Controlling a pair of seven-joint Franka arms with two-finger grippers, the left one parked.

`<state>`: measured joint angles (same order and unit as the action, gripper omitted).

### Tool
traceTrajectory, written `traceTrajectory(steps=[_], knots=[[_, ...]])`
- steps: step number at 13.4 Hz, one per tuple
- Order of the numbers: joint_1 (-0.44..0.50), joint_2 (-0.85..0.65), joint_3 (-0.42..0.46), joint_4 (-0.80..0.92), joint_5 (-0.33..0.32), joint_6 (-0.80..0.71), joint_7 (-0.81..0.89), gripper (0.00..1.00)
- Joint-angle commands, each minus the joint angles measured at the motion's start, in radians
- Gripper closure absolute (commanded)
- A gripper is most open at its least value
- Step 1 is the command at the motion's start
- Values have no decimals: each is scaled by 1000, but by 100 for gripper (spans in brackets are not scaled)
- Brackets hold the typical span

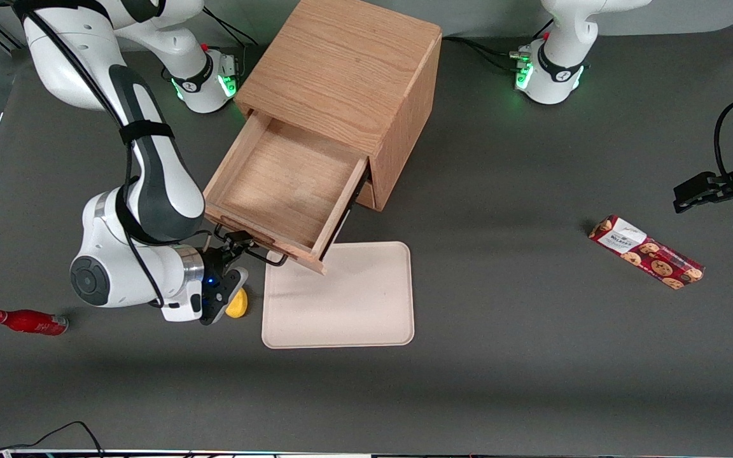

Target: Open upper drawer

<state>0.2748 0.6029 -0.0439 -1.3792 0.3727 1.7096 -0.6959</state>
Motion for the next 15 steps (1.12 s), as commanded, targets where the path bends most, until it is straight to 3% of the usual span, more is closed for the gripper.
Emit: traceTrajectory(steps=[1,15], knots=[[-2,38,-1,55,20,-11,-20,0],[-34,72,-4,124,38,-13,-53,0]])
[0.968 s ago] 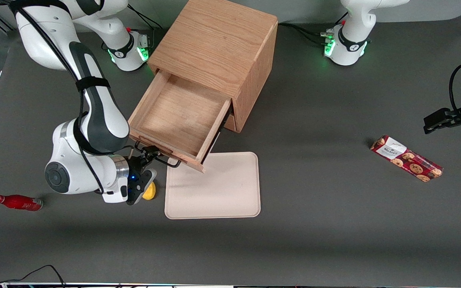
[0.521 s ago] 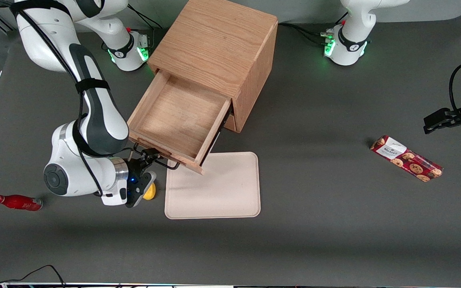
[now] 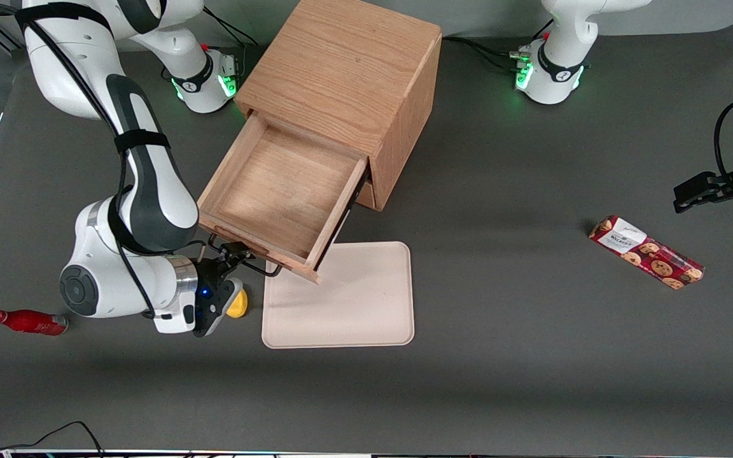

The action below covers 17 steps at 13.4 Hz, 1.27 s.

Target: Open upper drawer

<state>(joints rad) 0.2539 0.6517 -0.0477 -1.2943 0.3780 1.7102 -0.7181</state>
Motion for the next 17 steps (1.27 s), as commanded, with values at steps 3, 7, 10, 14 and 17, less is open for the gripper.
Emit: traceTrajectory(steps=[3,7,10,14,17], knots=[[-11,-9,0,39,39,-14,-31,0],[-5,-102,8,39,27,-21,-23,0],[-2,-196,0,40,19,-46,-14,0],[-2,-396,-3,-112,-77,-136,358,0],[33,-481,2,-154,-290,-210,704,0]])
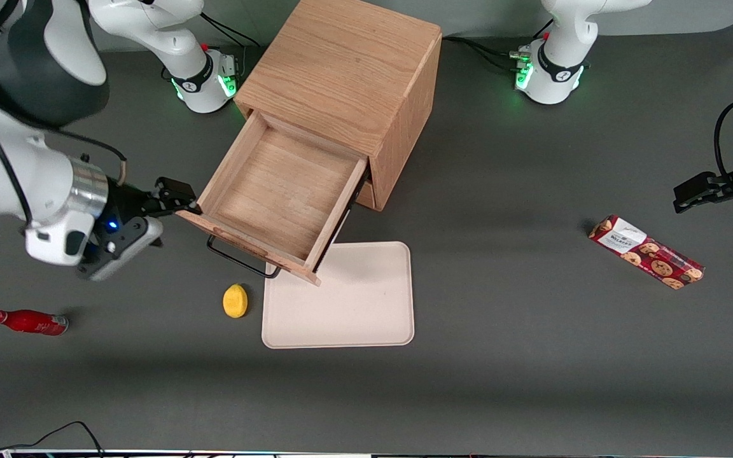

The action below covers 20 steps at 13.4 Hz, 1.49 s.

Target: Open upper drawer

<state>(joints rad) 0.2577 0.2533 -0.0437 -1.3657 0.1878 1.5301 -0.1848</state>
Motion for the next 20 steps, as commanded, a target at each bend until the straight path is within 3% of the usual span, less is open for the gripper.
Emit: traceTrajectory(steps=[1,5,10,13,16,20], knots=[[28,-110,-11,-82,-131,-56,166,0],[23,-202,-168,-148,-136,-76,33,0],[-3,-315,-179,-349,-197,68,36,0],[-73,-284,-147,-310,-225,78,34,0],[-233,-221,-10,-242,-225,76,21,0],[-250,-198,5,-201,-225,73,30,0]])
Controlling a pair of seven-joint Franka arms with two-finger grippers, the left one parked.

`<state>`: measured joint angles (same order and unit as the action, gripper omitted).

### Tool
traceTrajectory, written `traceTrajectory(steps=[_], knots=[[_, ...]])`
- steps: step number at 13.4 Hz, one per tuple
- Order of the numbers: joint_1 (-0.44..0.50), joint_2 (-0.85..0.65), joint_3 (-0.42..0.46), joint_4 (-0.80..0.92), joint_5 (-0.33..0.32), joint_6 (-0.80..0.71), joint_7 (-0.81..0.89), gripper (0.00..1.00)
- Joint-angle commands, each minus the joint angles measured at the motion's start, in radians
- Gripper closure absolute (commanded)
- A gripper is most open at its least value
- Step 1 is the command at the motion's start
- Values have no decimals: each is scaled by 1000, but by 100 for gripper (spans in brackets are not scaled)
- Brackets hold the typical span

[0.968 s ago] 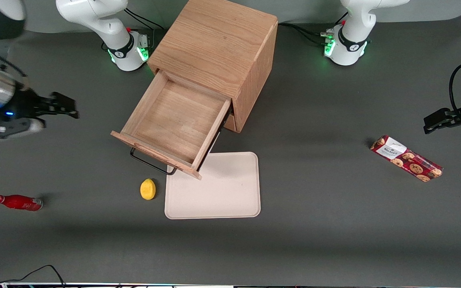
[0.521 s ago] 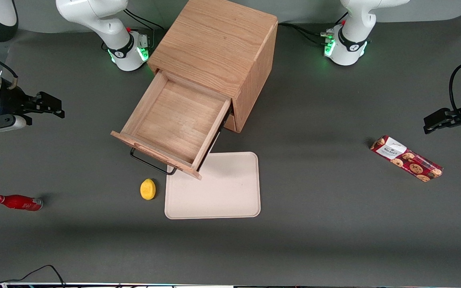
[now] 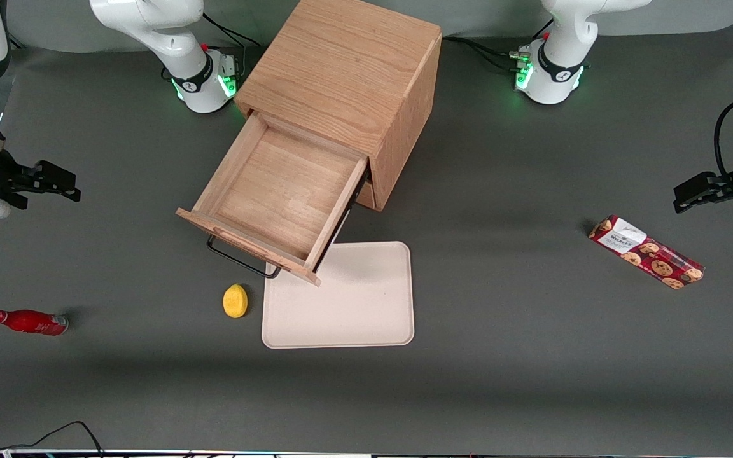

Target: Open upper drawer

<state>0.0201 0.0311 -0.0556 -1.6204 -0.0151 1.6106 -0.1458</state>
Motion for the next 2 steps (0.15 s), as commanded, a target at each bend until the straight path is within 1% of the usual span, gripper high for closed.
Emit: traceTrajectory(steps=[1,2], knots=[[-11,27,7,59,-19,-8,-9,0],[-11,27,5,59,-17,-8,-8,0]])
